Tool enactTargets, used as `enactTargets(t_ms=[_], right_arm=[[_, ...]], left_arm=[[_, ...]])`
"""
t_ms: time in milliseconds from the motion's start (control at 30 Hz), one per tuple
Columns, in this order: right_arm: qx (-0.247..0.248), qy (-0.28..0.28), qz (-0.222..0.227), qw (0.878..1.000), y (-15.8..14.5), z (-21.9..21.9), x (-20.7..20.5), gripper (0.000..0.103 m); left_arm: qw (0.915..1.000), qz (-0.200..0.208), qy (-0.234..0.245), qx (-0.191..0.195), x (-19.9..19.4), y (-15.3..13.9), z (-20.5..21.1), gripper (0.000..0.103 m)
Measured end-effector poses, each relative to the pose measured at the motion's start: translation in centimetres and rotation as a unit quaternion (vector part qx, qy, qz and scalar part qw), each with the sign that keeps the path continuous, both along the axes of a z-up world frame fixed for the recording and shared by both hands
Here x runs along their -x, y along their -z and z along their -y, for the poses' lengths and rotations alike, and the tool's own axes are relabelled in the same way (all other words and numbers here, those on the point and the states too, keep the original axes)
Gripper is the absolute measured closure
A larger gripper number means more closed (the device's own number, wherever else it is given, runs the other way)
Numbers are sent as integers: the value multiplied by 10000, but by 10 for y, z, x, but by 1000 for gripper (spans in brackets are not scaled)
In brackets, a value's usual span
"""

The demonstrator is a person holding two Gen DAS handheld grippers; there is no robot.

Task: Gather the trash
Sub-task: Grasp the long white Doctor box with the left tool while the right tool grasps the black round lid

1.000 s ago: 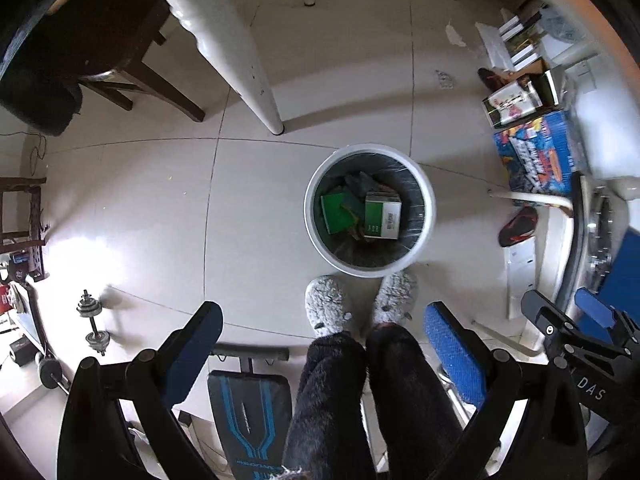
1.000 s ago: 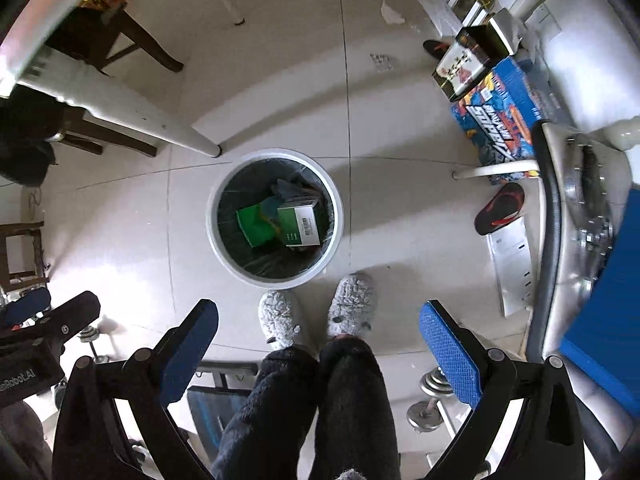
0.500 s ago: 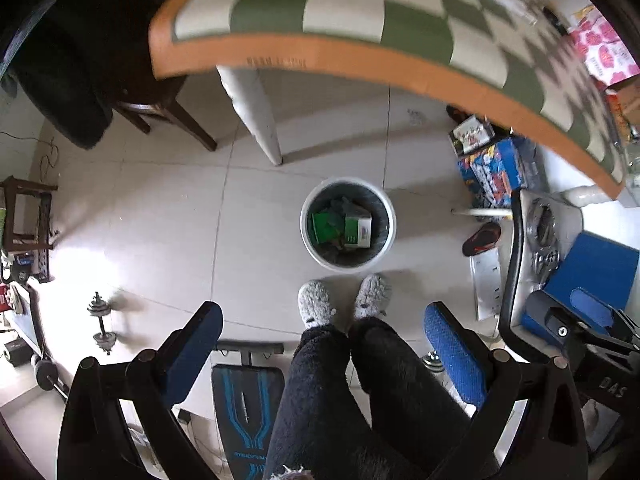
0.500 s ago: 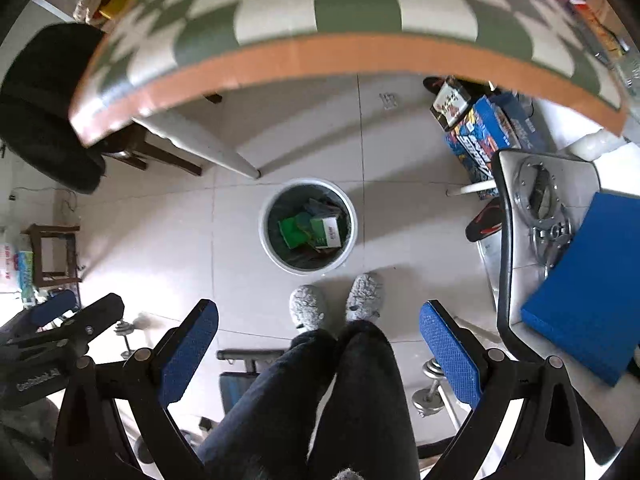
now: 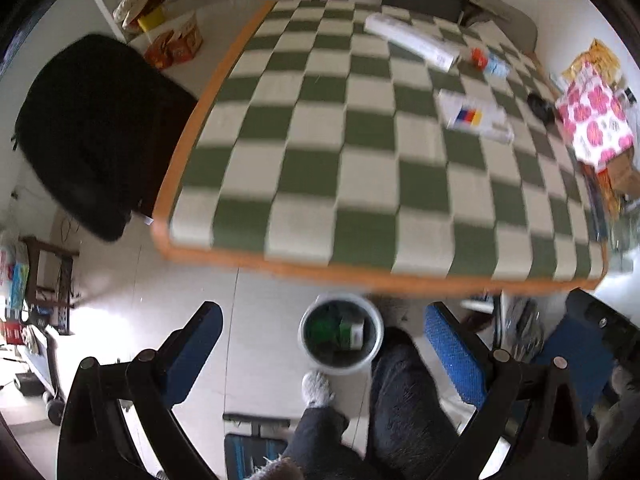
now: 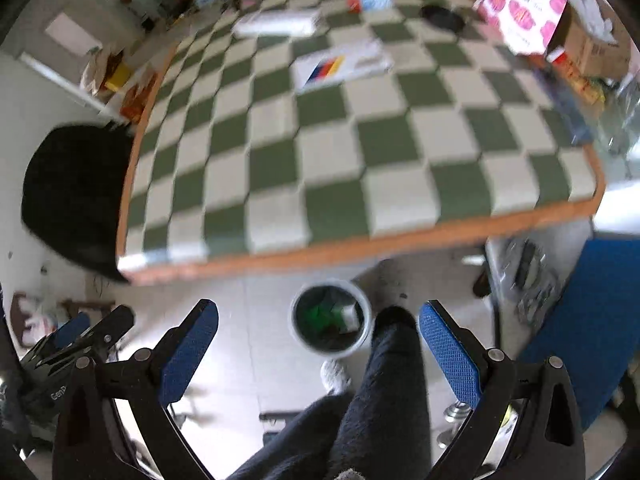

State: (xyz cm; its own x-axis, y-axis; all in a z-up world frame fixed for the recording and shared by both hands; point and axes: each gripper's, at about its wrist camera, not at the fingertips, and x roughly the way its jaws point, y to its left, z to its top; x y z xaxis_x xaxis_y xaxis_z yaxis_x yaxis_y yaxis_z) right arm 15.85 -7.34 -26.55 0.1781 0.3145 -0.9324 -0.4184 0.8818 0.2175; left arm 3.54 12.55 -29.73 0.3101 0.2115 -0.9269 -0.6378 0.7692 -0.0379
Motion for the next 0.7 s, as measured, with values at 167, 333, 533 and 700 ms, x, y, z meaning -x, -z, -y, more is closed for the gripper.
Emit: enactTargets(t_ms=[167,333,533,700], right_arm=[[86,485,59,9988,-9,11,-139,1],[286,1226,43,9920,7,19,-291,1],[424,1675,-192,9848,52,5,-434,1],[621,1833,-365,9804,89,-13,-495,1]], left_arm=[[9999,-28,-125,16,-109,-12,-22,0],[9995,-118,-211,182,-230,-8,-49,0],[9954,-371,-630,620,-343,17,-90,0],[9853,-431,-1281,1042,-409,41,-139,0]])
